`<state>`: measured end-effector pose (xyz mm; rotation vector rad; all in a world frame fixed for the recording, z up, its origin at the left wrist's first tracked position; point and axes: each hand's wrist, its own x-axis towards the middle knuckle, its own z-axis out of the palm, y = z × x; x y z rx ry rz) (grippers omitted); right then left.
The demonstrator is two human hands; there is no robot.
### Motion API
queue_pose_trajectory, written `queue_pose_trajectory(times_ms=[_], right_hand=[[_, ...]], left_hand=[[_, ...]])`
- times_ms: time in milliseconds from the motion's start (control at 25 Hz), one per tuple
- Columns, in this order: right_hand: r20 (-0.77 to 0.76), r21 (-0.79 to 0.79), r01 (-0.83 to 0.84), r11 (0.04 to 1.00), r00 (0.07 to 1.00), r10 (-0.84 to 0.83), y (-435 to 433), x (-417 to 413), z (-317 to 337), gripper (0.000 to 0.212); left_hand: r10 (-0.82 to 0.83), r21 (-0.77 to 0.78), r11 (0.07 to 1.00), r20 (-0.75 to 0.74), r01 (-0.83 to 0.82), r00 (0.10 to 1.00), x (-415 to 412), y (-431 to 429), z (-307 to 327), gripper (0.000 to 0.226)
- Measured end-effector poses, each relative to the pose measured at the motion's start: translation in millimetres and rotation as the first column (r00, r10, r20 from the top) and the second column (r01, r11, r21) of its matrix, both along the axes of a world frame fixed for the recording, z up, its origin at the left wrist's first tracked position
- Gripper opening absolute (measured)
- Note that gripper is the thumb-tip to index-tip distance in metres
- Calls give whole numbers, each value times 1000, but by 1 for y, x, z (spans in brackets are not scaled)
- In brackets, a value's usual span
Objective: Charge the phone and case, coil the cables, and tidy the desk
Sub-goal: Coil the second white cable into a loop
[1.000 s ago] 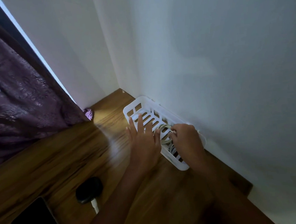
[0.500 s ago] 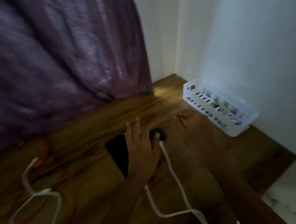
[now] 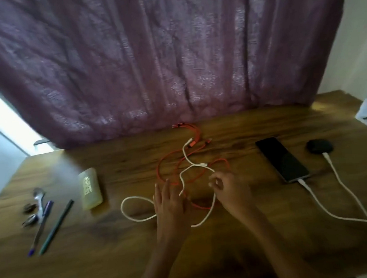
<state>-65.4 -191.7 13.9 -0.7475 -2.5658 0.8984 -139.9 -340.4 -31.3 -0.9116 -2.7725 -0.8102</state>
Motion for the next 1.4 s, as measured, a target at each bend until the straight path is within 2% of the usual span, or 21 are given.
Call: queue_pose_trajectory(times_ms=[160,400,480,640,760,840,960,1040,1160,1280,1320,1400], right_hand=[[123,1,-168,986,978,167,-38,-1,-28,30],[53,-15,-171,985,984,171,-65,-22,-44,35],[73,-32,-157,987,985,159,-67,-34,-42,38],[111,-220,-123,968,983,150,-64,-53,-45,39],[-12,-456,-25,890,1000,23,-62,-54,-42,24],[-110,-600,-5,800,991,-76,-62,-48,-33,6],[-197,-695,-49,718,972,-125,-61,-37,-11,14],[-256,-652,-92,752,961,-105,-59,-30,8,19],[-325,-459,-145,877,946,-14,-54,-19,34,29],[-406,-285,-160,945,913,32,-49,-11,53,42],[-456,-283,-149,947,890,3,-45,-9,56,45],[-530,-316,-101,943,843,-87,-34,-7,61,47]], left_hand=[[84,-4,996,87,-84,993,1,-34,-14,33],[120,-45,992,174,-114,977,6,-40,-23,34],[77,-36,997,163,-72,984,11,-39,-19,31],[-1,156,988,48,-6,999,17,-32,-15,25],[42,318,946,62,-59,997,23,-32,5,28],[73,432,898,48,-87,996,18,-33,22,41],[28,483,875,-99,24,995,-3,-32,52,49],[-111,409,890,-237,203,965,-18,-30,65,52],[-268,242,901,-340,360,901,-33,-23,78,53],[-213,191,928,-431,319,877,-40,-20,86,23],[-176,193,939,-438,283,881,-42,-21,89,17],[-134,183,955,-430,232,893,-47,-24,89,20]])
